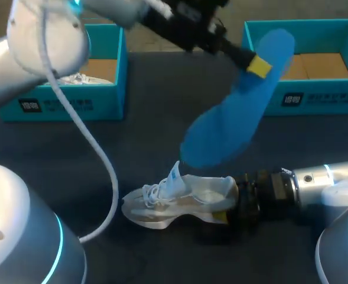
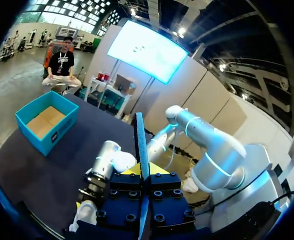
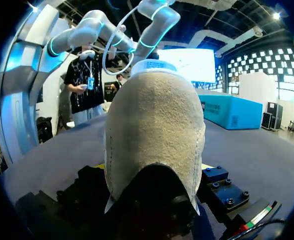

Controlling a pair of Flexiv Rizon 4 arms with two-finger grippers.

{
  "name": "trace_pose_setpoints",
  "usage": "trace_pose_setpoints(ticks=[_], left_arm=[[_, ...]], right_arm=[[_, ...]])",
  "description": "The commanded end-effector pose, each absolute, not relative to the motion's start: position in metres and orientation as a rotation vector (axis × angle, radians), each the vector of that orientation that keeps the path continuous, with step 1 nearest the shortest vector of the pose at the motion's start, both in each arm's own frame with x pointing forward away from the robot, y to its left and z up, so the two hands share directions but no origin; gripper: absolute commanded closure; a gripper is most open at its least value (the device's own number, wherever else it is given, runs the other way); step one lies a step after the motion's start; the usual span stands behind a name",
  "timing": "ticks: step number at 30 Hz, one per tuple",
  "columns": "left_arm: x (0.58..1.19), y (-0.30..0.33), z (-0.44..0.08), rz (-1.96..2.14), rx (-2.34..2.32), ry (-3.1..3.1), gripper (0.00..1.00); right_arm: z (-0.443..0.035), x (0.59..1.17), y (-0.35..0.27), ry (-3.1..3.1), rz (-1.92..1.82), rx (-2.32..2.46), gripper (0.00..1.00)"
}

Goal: Take the shoe out of the shoebox, open the shoe tongue, remove and reinsert the insole, then place the shoe into the shoebox

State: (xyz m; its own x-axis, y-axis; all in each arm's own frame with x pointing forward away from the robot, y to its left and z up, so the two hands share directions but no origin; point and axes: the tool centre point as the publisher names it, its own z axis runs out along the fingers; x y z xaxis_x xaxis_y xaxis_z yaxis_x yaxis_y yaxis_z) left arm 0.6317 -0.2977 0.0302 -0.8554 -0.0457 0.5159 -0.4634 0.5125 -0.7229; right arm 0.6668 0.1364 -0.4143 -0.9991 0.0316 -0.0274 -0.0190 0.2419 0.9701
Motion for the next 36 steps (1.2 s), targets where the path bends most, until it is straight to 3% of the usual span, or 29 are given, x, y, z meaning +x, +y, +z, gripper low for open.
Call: trace_pose_setpoints(ticks=[1,19,36], left_arm=[[0.636,-0.287,0.032,1.297,0.409,-2.315,1.0],[0.636,-0.287,0.032,1.297,0.409,-2.315,1.0],[0.594,-0.205,0.085,1.584,0.452,-2.132,1.0]], right_arm=[[-0.413,0.666,0.137,2.449,1.902,0.014,1.0],[-0.413,0.666,0.137,2.449,1.902,0.014,1.0],[-0.413,0.666,0.137,2.449,1.902,0.014,1.0]])
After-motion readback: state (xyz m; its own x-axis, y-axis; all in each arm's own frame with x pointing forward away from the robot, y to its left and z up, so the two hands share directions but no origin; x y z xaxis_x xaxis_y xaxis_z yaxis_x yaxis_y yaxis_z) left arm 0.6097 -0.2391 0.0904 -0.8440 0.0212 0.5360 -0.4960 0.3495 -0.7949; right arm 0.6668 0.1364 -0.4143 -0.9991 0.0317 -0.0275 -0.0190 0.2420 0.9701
